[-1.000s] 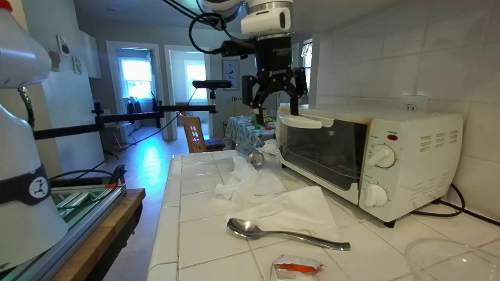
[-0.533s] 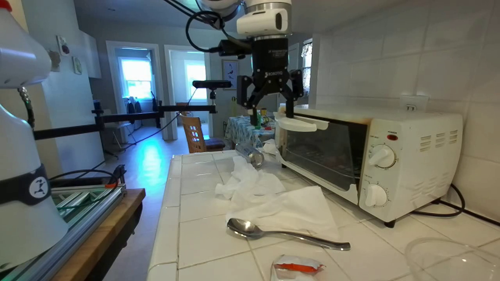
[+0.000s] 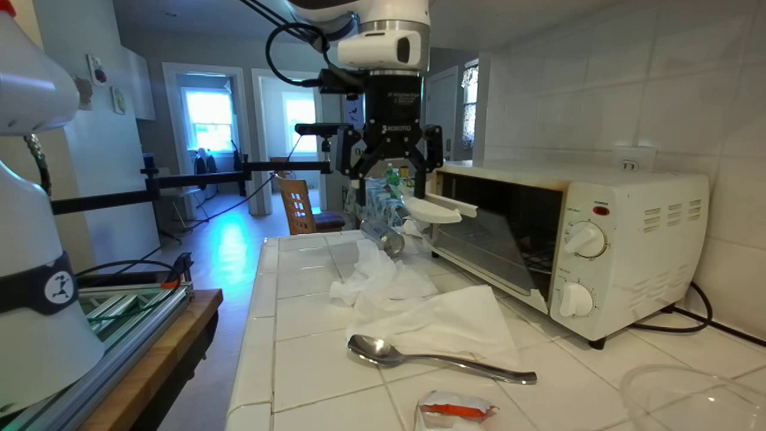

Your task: Open the microwave oven.

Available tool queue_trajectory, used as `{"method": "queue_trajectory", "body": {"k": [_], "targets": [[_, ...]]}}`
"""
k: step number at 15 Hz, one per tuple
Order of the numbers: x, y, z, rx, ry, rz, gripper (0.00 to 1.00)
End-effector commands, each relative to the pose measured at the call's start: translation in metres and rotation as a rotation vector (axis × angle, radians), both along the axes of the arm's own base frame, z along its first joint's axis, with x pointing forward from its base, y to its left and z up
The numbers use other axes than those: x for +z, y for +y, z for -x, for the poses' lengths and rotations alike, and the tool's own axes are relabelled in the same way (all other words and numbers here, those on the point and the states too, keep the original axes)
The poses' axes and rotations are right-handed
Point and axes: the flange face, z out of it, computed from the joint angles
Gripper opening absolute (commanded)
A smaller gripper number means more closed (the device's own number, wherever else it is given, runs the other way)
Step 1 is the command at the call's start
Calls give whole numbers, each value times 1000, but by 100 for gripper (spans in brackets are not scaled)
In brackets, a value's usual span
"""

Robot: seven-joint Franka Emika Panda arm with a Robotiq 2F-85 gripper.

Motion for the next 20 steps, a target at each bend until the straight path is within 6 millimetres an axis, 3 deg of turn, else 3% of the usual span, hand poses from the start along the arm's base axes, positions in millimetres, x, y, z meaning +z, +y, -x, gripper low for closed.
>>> {"method": "queue_trajectory", "body": {"k": [1,10,20], "targets": [[-6,0,17,-19,28,16,100],[-23,1,44,-14,103,22,100],[0,5,53,32,67,21,100]]}}
